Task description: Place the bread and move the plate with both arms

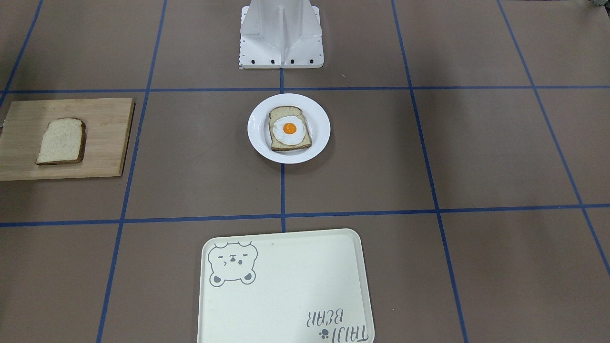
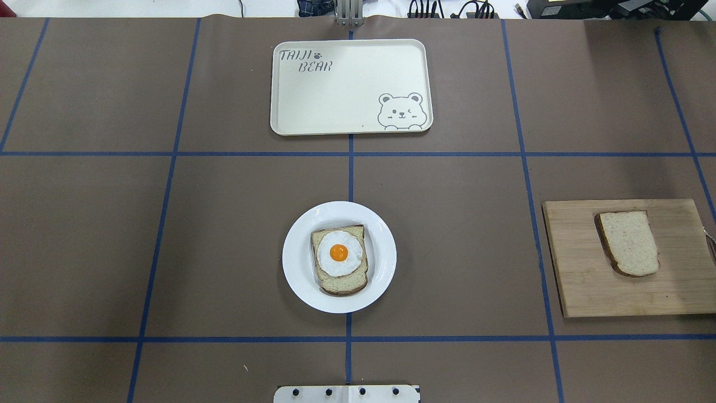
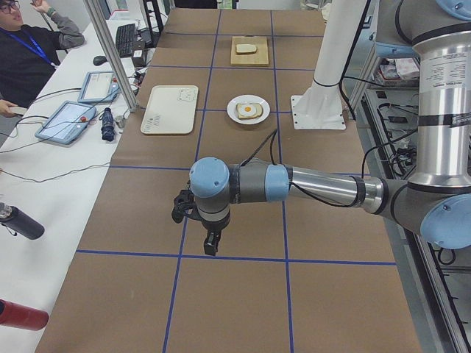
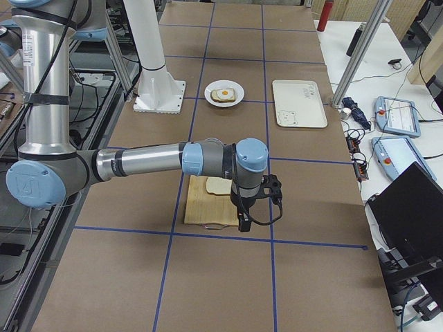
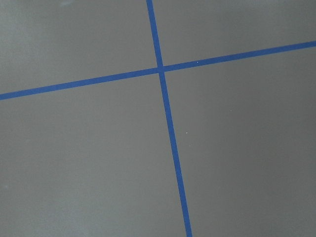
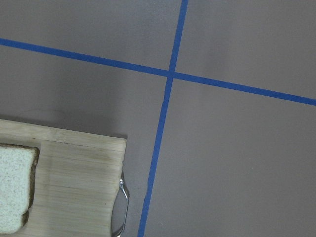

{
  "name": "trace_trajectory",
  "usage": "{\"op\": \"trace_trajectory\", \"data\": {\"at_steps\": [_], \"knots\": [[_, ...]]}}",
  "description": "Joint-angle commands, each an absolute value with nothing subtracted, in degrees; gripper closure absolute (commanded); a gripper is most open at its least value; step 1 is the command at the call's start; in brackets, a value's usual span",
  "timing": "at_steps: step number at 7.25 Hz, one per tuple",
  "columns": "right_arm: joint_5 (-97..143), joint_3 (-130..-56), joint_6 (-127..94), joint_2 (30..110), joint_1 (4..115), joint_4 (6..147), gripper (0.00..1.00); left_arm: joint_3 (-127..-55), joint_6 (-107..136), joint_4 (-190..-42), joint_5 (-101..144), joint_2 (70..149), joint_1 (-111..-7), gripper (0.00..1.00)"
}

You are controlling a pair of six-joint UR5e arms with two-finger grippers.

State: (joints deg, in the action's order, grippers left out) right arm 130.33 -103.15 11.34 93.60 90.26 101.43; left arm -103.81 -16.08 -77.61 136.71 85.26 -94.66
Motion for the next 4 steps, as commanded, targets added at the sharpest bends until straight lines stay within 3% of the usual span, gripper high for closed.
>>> {"op": "trace_trajectory", "data": {"at_steps": [1, 4], "knots": [[130.3, -103.1, 11.3, 93.6, 90.3, 101.4, 0.0, -105.1, -15.9, -77.5, 136.8, 84.9, -94.6, 0.01], [130.0, -104.9, 12.0, 93.5, 90.3, 101.4, 0.0, -105.6, -15.9, -79.3, 136.3, 86.1, -94.6, 0.01]]}}
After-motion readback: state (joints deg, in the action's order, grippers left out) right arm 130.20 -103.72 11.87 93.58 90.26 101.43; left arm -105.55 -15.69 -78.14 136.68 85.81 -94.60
